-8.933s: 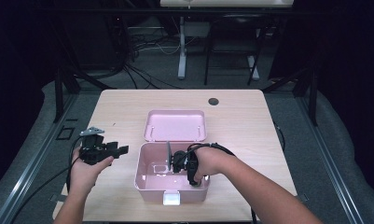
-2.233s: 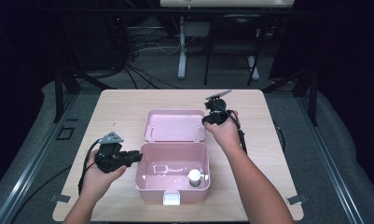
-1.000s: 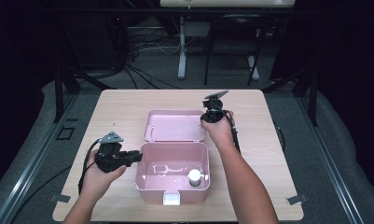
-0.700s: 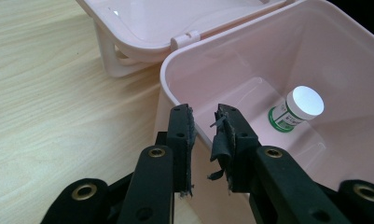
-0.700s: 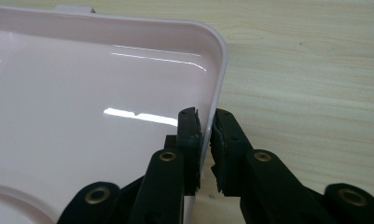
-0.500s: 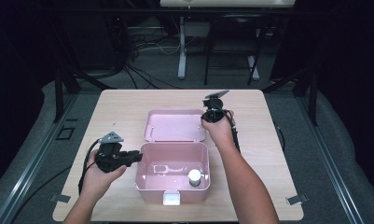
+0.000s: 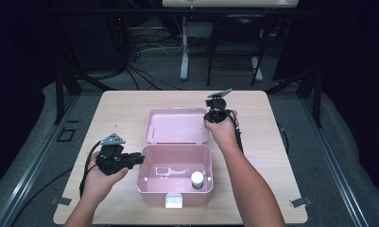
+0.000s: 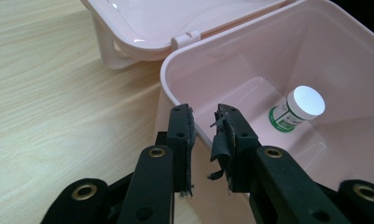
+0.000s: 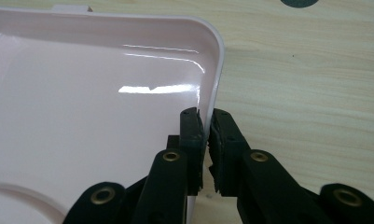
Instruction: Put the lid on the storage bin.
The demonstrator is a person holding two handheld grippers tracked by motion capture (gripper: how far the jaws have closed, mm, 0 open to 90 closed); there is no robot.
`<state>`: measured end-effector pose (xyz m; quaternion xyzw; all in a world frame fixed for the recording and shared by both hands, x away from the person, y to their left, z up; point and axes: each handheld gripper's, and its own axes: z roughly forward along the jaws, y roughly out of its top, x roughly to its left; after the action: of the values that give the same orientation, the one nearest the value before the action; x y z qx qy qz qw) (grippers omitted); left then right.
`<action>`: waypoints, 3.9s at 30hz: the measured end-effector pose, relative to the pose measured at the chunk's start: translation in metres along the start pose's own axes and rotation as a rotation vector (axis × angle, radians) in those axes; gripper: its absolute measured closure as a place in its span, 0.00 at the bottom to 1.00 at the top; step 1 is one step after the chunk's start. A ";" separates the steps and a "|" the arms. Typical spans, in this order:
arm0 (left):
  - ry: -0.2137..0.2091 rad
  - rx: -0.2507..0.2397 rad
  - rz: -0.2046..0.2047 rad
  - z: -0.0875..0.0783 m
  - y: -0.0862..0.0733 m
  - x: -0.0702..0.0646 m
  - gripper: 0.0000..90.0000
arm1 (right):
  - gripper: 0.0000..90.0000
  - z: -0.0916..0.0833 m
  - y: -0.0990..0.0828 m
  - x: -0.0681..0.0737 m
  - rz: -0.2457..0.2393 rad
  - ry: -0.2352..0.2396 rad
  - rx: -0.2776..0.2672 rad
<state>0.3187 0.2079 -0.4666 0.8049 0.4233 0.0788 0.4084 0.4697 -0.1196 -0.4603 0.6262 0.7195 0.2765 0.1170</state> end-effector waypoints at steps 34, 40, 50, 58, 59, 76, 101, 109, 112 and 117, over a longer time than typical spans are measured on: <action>0.001 -0.001 -0.003 0.000 0.000 0.000 0.84 | 0.96 -0.040 0.001 0.004 -0.022 0.032 -0.122; 0.001 -0.002 -0.004 0.000 0.000 0.000 0.85 | 0.97 -0.050 -0.002 0.006 -0.041 0.035 -0.155; 0.003 -0.001 -0.006 0.000 0.000 0.000 0.85 | 0.97 -0.066 -0.005 0.010 -0.078 0.035 -0.190; 0.001 -0.001 -0.006 0.000 0.000 0.000 0.85 | 0.97 -0.082 -0.014 0.011 -0.104 0.055 -0.238; 0.002 0.000 -0.006 0.000 0.000 0.000 0.85 | 0.97 -0.084 -0.016 0.011 -0.108 0.059 -0.246; 0.004 -0.001 -0.006 0.000 0.000 0.000 0.85 | 0.97 -0.108 -0.036 0.013 -0.173 0.085 -0.319; 0.006 -0.001 -0.006 0.001 0.000 -0.001 0.85 | 0.98 -0.125 -0.066 0.014 -0.213 0.114 -0.411; 0.005 -0.002 -0.009 0.001 0.000 -0.001 0.85 | 0.98 -0.128 -0.072 0.015 -0.228 0.111 -0.426; 0.006 -0.002 -0.006 0.001 0.000 -0.001 0.85 | 0.98 -0.129 -0.075 0.016 -0.237 0.104 -0.433; 0.005 -0.003 -0.009 0.001 0.000 -0.001 0.85 | 0.98 -0.129 -0.079 0.016 -0.247 0.102 -0.447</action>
<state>0.3186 0.2071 -0.4670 0.8023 0.4276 0.0795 0.4087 0.3343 -0.1414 -0.3941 0.4776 0.7165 0.4433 0.2490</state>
